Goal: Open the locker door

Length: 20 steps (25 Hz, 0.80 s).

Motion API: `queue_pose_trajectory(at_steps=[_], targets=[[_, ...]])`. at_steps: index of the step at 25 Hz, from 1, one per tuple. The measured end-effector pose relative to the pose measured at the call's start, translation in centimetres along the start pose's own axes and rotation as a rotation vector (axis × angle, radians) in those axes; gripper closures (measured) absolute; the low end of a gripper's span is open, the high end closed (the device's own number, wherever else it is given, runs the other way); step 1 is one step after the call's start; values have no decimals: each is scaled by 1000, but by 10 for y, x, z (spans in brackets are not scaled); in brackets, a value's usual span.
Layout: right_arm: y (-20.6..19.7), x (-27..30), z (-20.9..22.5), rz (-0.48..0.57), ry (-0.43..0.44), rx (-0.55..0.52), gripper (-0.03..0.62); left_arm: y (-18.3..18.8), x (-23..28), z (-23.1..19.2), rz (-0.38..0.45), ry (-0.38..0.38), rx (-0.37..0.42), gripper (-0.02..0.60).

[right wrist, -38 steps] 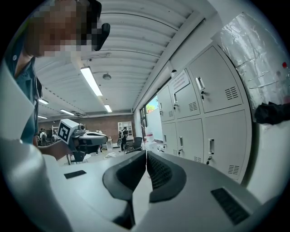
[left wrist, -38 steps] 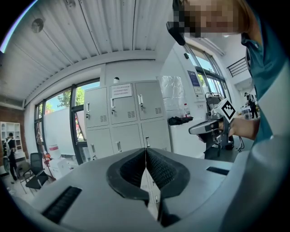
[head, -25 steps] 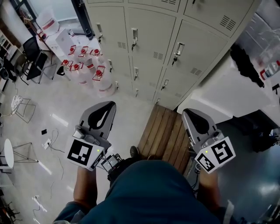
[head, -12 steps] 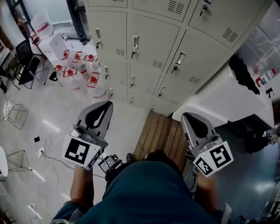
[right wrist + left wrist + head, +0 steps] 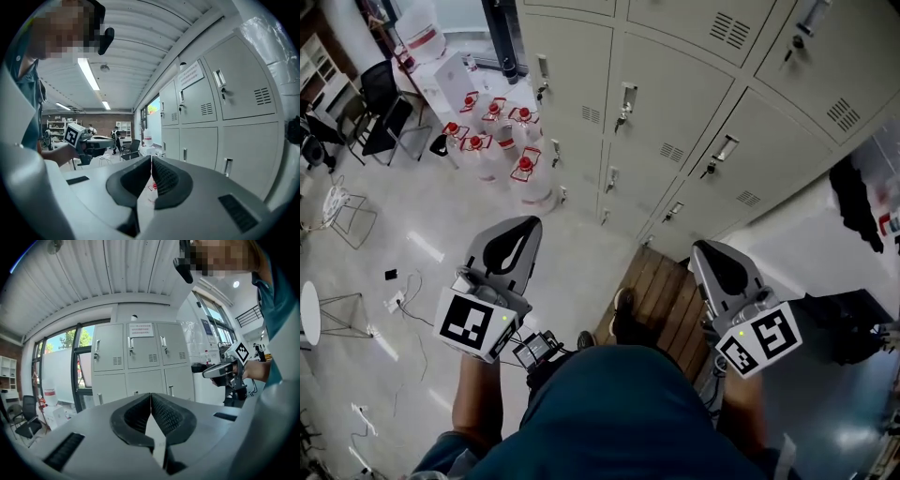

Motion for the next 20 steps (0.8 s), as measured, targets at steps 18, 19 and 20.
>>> queue_pose_trajectory(at_steps=[18,19,20], targets=[[12,158,119,-30,221,18,557,-11,155,-131,-82,245,65,565],[12,164,127,-33,228,17,557,-12,164,-137,-84,252,68,565],[12,170,133,-36,236,16,557,-13,174,-142,-83,258,71,565]])
Point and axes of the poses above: the fingertips, and each gripper's own axes: x forward along the fingers, z to its right, y out of its top, the point moved 1 cm from there along -x, backward along the fingers, and after that the axes turned 4 degrees about x, right-handed, at the moved point
